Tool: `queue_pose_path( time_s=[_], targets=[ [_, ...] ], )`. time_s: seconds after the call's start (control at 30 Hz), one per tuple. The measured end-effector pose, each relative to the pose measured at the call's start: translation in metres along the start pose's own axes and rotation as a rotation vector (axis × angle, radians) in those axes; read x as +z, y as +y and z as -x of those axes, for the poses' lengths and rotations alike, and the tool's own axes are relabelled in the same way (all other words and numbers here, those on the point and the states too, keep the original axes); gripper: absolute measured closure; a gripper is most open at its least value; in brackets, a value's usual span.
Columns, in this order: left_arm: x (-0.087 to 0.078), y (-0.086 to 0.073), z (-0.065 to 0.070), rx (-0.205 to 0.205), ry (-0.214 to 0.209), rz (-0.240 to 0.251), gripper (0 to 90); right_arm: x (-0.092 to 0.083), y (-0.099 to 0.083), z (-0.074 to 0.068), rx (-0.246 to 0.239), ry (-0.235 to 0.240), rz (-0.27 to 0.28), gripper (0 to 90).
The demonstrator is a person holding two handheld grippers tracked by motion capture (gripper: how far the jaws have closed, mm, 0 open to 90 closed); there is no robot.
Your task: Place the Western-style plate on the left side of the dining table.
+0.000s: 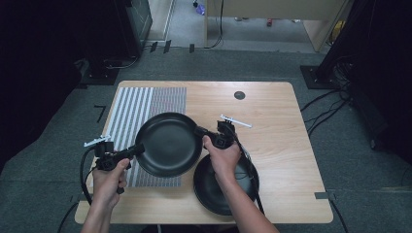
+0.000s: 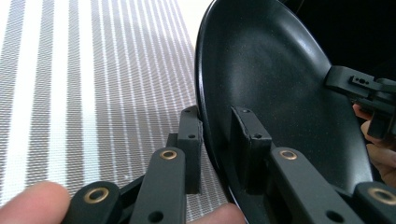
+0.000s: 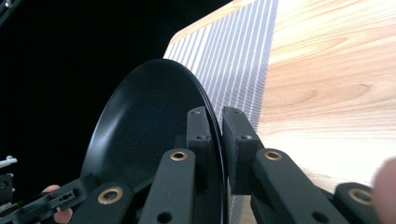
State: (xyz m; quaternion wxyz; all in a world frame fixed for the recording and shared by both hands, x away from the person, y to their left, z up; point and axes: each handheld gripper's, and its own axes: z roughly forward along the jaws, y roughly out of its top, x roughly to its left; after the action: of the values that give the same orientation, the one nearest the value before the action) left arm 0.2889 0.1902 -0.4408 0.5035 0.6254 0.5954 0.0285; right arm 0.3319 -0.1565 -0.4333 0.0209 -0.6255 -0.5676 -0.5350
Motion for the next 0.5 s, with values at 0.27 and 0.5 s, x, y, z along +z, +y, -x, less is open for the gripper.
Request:
queue_pose_path(
  time_s=[0.27,0.5],
  targets=[
    [0.005,0.0,-0.017,-0.03,0.024,-0.005,74.0,0.028,0.01,-0.002,-0.009,-0.001,-0.036,82.2],
    [0.007,0.002,-0.032,-0.054,0.051,0.003,73.8,0.053,0.012,0.001,0.004,-0.005,-0.072,82.1]
  ],
)
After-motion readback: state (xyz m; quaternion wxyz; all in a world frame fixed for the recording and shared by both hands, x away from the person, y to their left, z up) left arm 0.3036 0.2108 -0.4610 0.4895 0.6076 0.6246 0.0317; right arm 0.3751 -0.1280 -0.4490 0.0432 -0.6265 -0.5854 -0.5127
